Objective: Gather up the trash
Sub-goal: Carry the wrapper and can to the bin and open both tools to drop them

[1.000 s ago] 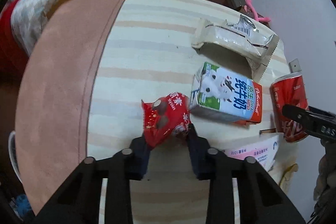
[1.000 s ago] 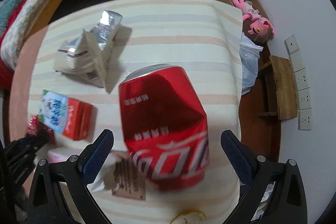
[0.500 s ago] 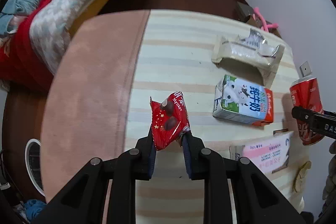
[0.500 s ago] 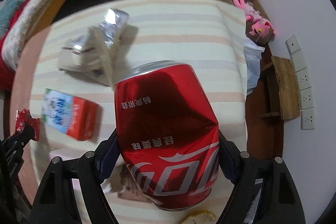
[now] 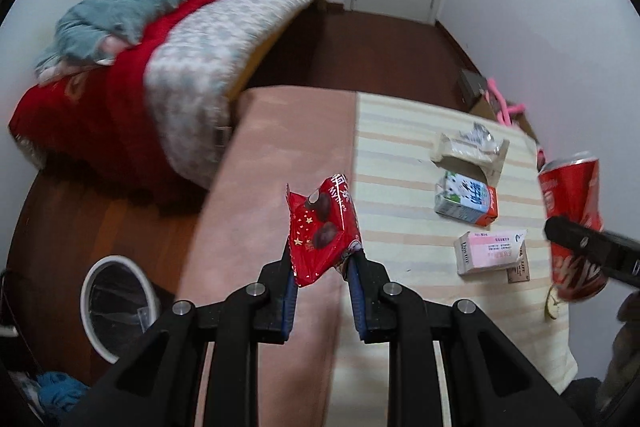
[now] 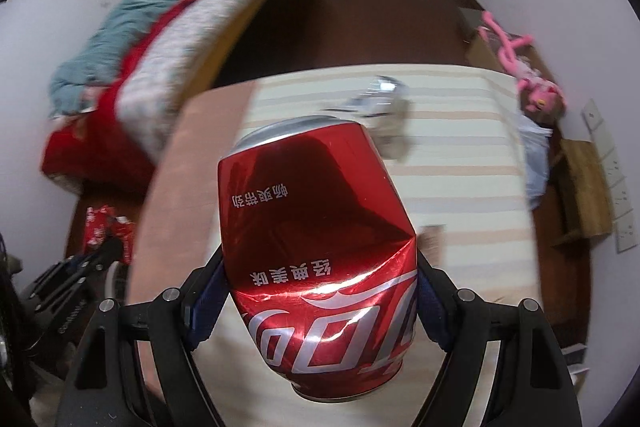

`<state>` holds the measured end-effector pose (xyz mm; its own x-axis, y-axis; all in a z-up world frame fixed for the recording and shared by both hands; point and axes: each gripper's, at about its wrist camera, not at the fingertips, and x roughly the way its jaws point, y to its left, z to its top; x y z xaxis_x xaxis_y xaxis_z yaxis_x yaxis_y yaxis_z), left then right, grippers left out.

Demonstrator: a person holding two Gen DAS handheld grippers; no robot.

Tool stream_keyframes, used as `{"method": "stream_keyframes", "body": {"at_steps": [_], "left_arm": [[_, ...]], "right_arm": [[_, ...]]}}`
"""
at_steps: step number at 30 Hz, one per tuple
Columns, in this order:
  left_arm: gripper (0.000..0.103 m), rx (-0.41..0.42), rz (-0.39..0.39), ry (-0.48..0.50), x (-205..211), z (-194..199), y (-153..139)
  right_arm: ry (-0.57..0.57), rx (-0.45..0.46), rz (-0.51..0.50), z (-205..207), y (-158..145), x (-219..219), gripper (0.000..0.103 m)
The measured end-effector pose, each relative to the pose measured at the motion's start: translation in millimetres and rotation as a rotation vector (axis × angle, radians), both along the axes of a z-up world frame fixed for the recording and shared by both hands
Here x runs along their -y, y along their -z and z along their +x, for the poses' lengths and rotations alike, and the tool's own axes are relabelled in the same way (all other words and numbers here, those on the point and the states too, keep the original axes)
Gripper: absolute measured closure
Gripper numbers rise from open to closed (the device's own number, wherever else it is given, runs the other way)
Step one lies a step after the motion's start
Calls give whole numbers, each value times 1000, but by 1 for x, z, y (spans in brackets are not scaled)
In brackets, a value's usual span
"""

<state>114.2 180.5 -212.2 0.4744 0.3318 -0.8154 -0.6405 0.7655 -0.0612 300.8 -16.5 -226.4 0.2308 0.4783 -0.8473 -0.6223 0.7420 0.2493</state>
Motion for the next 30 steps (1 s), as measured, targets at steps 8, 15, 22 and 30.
{"method": "stream_keyframes", "body": {"at_steps": [8,15,22,30], "left_arm": [[84,93,-21,-145,-45,-111,-37],[84,72,1,-281,-97,-193,-37],[84,22,-11,-412,-164,-262,-13],[83,-2,-304,-457,-259,-311,73]], "right_arm": [[-151,-77,158,-110,-21,-61,20],[-335,-130,182,-201,-20,-149,20],[-494,-159,134,-276,2,-253,20],[-584,-212,-14,-323,76,-364,20]]}}
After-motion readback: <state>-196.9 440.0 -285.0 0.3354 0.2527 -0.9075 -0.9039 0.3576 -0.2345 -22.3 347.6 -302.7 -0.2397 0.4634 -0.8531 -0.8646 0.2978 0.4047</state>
